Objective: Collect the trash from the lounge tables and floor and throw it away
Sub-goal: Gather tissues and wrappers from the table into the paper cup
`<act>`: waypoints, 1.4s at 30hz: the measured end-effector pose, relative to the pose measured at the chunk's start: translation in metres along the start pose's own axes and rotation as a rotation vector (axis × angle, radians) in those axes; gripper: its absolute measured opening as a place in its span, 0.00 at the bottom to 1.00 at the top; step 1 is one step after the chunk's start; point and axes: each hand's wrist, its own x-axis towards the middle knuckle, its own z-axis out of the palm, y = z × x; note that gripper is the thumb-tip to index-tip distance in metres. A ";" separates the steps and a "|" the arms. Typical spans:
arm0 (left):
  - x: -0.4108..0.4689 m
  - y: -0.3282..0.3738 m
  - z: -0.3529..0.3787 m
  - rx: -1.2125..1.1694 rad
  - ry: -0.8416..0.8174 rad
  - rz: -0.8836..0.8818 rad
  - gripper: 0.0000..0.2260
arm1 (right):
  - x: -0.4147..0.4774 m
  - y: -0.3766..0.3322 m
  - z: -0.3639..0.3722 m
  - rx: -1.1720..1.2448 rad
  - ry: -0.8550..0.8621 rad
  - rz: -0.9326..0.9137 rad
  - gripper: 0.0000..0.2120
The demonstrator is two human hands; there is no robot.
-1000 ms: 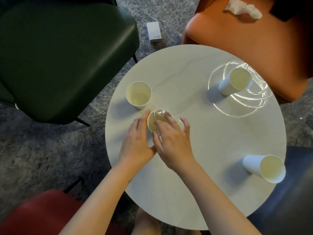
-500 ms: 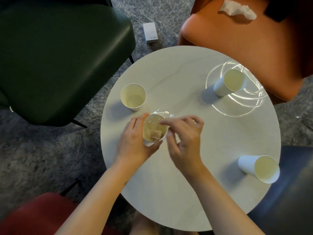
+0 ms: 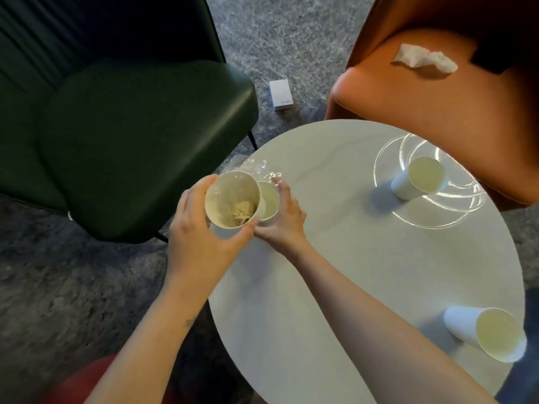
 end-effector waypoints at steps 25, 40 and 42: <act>-0.048 0.068 0.111 -0.132 -0.427 0.026 0.35 | -0.116 0.052 -0.114 0.023 0.362 -0.046 0.30; -0.096 0.130 0.148 -0.185 -0.309 -0.038 0.28 | -0.224 0.158 -0.214 -0.350 0.542 0.315 0.39; -0.103 0.135 0.153 -0.214 -0.305 -0.060 0.27 | -0.227 0.169 -0.216 -0.196 0.525 0.321 0.36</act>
